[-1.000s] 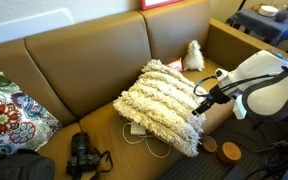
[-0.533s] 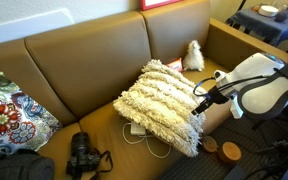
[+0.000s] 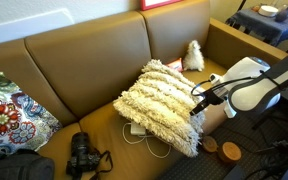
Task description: Pick up the pillow
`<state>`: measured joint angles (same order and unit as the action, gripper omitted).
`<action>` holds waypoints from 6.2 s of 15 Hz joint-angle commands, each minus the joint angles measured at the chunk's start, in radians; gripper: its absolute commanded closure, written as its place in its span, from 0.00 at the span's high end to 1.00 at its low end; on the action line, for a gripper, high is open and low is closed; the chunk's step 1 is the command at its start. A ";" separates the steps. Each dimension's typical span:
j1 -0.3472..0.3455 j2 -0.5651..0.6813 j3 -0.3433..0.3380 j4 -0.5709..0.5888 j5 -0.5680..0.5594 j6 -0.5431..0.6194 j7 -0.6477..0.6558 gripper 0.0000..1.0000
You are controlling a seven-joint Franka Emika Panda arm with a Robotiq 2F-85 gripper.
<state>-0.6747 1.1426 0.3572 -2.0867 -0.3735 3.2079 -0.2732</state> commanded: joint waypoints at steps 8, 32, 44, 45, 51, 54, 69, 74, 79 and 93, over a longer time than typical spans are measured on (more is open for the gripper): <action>0.000 0.038 0.016 0.068 0.064 -0.090 -0.045 0.11; -0.115 -0.824 0.212 -0.424 0.011 0.253 0.208 0.02; -0.317 -1.149 0.062 -0.383 -0.022 0.199 0.327 0.02; -0.322 -1.142 0.048 -0.382 -0.030 0.199 0.331 0.02; -0.328 -1.111 0.006 -0.393 -0.098 0.198 0.349 0.02; -0.331 -1.096 0.004 -0.398 -0.132 0.197 0.360 0.02; -0.340 -1.075 0.002 -0.409 -0.220 0.203 0.429 0.36; -0.340 -1.075 0.002 -0.410 -0.223 0.203 0.434 0.45; -0.340 -1.075 0.002 -0.410 -0.223 0.203 0.434 0.45; -0.340 -1.075 0.002 -0.410 -0.223 0.203 0.434 0.45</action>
<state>-1.0151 0.0679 0.3589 -2.4967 -0.5966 3.4110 0.1610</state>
